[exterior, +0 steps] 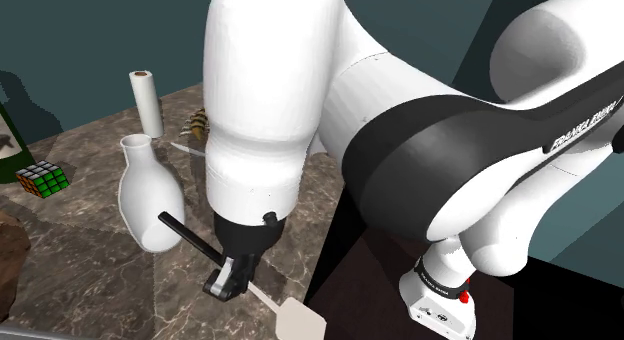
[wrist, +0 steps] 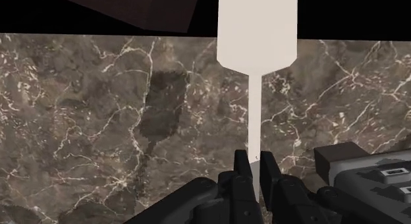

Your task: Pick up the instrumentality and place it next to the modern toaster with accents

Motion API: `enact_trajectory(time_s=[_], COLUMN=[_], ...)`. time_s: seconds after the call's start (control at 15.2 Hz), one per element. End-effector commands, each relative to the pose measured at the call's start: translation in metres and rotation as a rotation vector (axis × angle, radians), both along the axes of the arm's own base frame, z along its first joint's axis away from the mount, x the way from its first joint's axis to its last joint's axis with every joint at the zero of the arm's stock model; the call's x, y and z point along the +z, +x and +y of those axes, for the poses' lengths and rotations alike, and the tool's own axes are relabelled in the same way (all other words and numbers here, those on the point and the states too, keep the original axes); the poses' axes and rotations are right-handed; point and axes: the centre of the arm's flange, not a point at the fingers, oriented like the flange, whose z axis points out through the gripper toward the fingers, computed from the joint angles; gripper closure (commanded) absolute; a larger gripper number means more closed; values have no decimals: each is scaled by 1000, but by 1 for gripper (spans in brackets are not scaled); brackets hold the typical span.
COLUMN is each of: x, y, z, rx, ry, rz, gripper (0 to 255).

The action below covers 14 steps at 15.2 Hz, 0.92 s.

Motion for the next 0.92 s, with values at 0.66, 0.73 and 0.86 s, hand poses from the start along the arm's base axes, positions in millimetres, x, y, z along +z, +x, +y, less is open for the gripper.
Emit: enact_trajectory(time_s=[0.66,0.73,0.86], x=[-65,-70,-80], y=[1,1,1], z=[0,0,0], rx=[0,0,0], ry=[0,0,0], rz=[0,0,0], gripper=[255,255,255])
